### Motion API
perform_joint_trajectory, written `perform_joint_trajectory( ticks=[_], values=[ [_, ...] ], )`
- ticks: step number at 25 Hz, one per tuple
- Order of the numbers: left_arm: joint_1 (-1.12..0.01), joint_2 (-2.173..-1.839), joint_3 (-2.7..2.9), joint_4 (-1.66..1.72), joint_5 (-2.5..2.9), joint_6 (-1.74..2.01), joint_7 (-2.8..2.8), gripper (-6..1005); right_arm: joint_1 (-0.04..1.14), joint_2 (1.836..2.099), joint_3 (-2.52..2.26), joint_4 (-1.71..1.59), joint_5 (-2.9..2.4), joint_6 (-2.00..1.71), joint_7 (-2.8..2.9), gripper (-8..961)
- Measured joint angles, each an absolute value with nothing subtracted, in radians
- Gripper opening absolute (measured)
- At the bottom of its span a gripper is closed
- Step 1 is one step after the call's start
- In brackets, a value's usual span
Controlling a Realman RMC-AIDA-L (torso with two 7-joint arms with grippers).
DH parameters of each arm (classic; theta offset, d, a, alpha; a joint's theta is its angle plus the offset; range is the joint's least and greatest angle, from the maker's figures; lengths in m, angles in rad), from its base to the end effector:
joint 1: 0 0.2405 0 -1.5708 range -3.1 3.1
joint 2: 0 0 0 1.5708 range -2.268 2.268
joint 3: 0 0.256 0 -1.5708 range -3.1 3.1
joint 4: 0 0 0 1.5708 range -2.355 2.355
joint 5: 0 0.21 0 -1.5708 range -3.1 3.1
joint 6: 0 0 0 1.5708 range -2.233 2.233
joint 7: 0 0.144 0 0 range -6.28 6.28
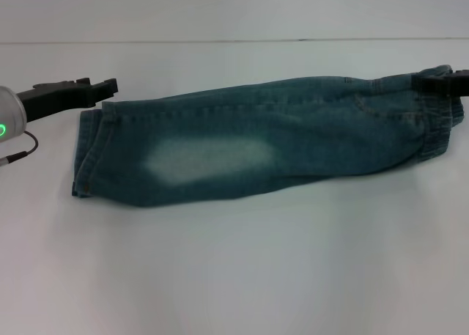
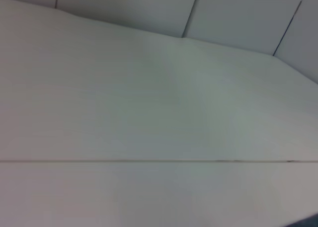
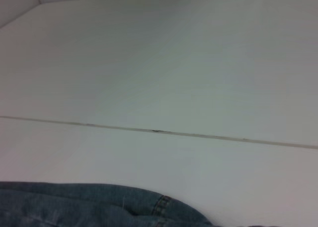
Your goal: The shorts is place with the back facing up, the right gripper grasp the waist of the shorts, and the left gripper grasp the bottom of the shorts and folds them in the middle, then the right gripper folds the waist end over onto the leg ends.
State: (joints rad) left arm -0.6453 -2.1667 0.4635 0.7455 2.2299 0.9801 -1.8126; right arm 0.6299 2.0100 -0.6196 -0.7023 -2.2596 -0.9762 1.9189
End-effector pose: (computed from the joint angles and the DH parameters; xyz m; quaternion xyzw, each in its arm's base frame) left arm -0.2922 0.4059 0.0202 -0.8002 -0.4374 -0.1899 0.3638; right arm 0.3147 0.4155 0.0638 -0.8124 0.4313 0.1187 0.3740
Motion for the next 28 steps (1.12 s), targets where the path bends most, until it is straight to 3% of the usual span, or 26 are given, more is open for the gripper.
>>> perform_joint_trajectory(
  ticks=[3,13,19,28],
  values=[
    [-0.644,-2.165,0.464,0.747,2.229,0.98,-1.811,578,0.616,2.017,-0.619,-0.728,-2.26,-0.973,1.938,476],
    [-0.644,-2.165,0.481,0.757,2.229,0.991,-1.814,786,0.572,2.057,-0.617,-0.822,-2.259,-0.967,1.966,914],
    [-0.641,-2.162,0.527,0.764,2.229,1.038,-1.827,961,0.544,2.052,-0.612,-0.818,-2.255,-0.998,2.03,914],
    [-0.623,-2.16,0.527,0.871,2.223,1.272,-1.86,954,0.48,2.047,-0.568,-0.823,-2.188,-1.102,2.044,915]
  ],
)
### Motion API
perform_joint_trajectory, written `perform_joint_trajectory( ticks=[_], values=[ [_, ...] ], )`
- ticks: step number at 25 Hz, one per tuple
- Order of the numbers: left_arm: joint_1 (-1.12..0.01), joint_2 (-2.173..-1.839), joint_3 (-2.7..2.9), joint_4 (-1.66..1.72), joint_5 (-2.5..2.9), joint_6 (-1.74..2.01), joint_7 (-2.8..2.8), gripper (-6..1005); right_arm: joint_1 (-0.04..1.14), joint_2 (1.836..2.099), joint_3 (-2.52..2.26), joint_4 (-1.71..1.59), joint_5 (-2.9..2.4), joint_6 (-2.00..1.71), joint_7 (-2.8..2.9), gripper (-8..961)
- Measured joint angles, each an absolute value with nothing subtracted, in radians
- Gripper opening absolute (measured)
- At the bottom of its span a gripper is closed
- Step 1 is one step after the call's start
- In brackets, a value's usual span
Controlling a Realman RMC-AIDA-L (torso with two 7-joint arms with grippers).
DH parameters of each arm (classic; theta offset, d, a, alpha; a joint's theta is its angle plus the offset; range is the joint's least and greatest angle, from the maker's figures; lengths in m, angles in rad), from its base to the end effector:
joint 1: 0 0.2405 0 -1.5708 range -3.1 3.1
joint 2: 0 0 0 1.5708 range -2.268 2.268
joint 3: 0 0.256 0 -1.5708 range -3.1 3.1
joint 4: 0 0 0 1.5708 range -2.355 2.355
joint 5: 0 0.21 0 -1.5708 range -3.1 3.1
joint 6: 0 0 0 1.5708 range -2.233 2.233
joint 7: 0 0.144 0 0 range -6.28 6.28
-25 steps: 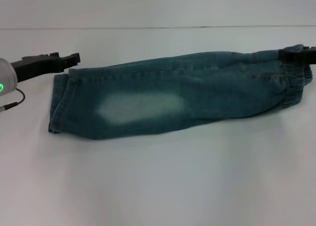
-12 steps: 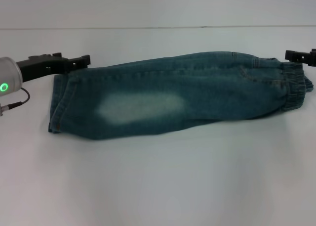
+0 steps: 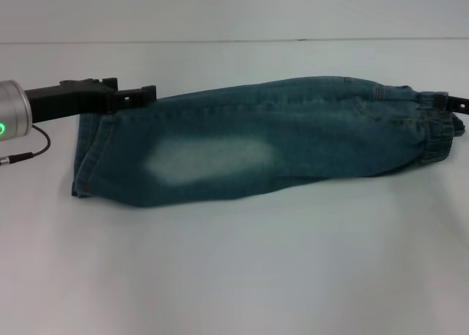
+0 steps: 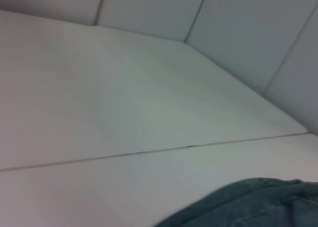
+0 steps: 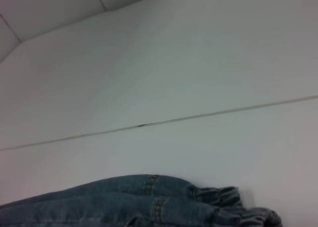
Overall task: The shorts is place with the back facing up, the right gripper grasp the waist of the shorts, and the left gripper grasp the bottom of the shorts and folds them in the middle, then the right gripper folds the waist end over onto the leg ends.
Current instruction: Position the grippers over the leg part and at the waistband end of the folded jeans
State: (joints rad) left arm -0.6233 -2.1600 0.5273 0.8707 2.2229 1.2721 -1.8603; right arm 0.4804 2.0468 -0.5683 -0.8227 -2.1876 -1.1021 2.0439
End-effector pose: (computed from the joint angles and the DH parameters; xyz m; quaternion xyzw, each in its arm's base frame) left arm -0.2591 0.3889 0.0266 -0.8565 -0.3932 -0.2046 0.2644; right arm 0.3426 0.3698 0.0755 -0.7559 0.5170 0.1816 0.3583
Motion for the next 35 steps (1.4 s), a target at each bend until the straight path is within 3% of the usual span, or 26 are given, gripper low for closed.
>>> perform_joint_trajectory(
  ticks=[20,26,35],
  values=[
    [-0.649,-2.158,0.745,0.965,2.216,1.433,-1.96,950,0.424,2.03,-0.538,-0.807,-2.158,-1.15,2.038,912],
    [-0.655,-2.158,0.747,0.956,2.204,1.428,-1.96,950,0.432,2.011,-0.529,-0.745,-2.158,-1.106,2.031,910],
    [-0.655,-2.16,0.743,0.954,2.203,1.422,-1.962,950,0.467,2.008,-0.538,-0.704,-2.162,-1.057,2.02,907]
  ],
)
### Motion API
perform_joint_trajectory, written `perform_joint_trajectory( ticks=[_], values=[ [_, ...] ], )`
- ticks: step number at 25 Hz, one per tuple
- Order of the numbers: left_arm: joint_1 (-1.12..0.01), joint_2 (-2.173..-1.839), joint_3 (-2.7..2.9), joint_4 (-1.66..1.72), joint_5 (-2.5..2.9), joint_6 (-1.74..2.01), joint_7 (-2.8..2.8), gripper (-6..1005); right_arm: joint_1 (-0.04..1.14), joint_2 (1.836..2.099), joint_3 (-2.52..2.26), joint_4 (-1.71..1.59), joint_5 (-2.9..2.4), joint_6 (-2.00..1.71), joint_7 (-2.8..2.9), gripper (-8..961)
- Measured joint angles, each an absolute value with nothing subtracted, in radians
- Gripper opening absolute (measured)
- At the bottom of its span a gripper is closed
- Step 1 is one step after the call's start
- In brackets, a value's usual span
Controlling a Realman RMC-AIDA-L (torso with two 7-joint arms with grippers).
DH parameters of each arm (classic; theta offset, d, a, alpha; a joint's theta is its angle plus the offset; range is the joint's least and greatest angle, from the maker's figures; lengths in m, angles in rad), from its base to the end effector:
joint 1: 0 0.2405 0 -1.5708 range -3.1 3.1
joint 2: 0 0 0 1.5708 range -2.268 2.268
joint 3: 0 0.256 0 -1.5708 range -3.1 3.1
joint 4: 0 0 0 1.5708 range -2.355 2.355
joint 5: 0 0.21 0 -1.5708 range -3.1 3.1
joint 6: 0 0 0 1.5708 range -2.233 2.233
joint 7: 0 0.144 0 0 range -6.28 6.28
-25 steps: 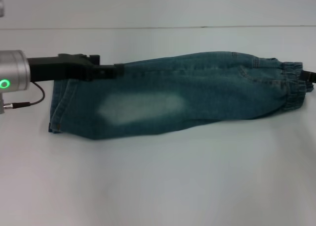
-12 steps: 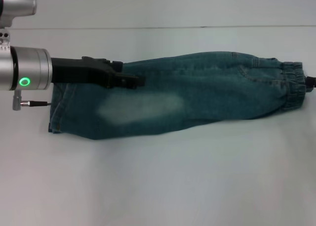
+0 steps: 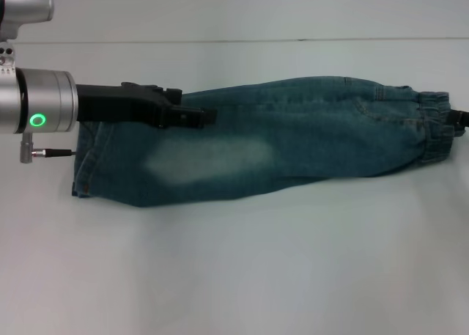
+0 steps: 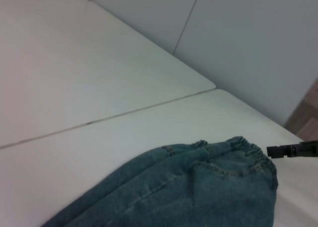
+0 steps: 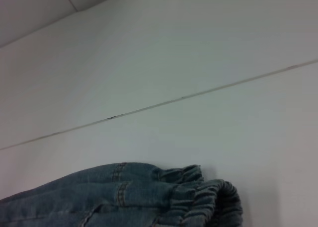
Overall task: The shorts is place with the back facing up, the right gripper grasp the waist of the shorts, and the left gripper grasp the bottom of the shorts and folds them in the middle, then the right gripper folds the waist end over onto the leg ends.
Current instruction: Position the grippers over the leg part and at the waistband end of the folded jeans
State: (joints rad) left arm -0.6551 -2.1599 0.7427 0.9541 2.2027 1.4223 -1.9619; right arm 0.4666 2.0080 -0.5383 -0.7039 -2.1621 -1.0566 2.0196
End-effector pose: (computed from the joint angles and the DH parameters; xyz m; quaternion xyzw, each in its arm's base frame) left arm -0.2042 0.3830 0.0070 -0.9131 -0.3366 -0.1701 0.1550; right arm 0.3686 0.3595 0.0739 -0.7279 0.5513 0.1839 0.3638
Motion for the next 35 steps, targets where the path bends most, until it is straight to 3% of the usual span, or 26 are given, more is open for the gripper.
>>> perform_joint_trajectory(
  ticks=[35],
  values=[
    [-0.657,-2.157,0.741,0.961,2.203,1.413,-1.963,950,0.543,1.991,-0.543,-0.57,-2.164,-1.001,2.031,903]
  ],
)
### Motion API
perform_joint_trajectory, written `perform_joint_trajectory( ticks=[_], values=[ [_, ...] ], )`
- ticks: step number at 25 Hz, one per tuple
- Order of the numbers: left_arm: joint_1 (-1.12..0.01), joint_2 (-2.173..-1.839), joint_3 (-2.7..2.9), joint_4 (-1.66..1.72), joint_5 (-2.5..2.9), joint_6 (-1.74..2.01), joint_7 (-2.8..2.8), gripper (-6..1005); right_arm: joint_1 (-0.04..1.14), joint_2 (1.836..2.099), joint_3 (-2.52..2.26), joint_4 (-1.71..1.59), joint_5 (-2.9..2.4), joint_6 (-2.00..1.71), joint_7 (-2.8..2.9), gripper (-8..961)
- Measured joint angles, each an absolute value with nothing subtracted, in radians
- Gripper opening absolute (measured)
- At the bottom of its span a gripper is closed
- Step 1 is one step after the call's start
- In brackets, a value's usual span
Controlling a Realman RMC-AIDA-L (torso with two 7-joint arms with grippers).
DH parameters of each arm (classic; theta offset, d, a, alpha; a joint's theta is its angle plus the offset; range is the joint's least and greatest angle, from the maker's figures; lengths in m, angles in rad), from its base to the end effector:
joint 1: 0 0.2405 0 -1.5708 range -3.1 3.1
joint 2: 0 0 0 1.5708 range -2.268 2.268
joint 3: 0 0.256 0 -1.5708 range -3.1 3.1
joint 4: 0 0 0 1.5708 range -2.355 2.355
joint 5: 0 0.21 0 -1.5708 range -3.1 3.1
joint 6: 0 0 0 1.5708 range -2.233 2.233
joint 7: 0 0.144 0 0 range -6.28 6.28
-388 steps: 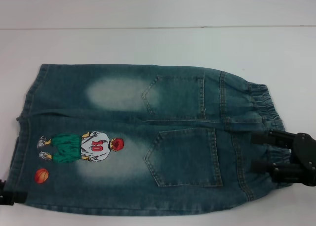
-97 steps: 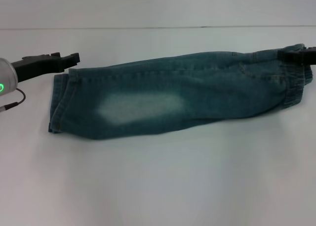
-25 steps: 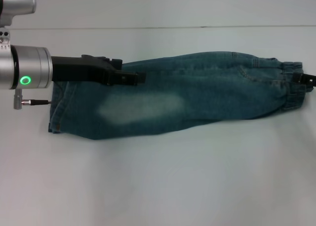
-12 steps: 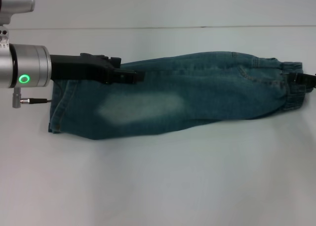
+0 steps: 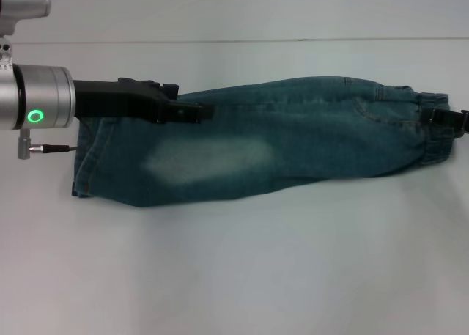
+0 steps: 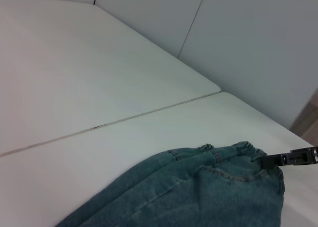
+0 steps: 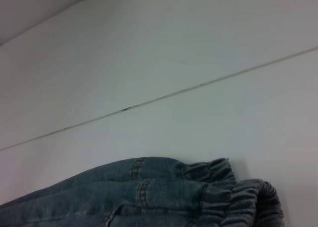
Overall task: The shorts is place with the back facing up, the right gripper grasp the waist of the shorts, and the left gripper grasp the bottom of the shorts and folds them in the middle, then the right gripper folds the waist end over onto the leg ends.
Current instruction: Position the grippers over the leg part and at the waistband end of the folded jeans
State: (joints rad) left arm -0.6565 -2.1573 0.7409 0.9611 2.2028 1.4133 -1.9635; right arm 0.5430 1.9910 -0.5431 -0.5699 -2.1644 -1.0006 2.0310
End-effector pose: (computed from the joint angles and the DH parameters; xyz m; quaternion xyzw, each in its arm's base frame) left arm -0.2040 0.3855 0.0101 -0.9123 -0.3348 -0.1704 0.1631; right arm 0.3586 0.3762 0.0516 -0.7253 0.5694 0.1864 0.3391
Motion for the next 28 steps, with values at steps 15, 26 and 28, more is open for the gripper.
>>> perform_joint_trajectory(
  ticks=[15,26,28],
  values=[
    [-0.659,-2.157,0.748,0.959,2.203,1.41,-1.964,950,0.533,1.991,-0.543,-0.559,-2.164,-1.001,2.034,901],
    [-0.66,-2.155,0.743,0.957,2.203,1.408,-1.963,949,0.547,1.996,-0.543,-0.558,-2.159,-1.014,2.029,900],
    [-0.66,-2.155,0.743,0.957,2.203,1.408,-1.963,949,0.549,1.998,-0.541,-0.563,-2.158,-1.02,2.026,900]
  ],
)
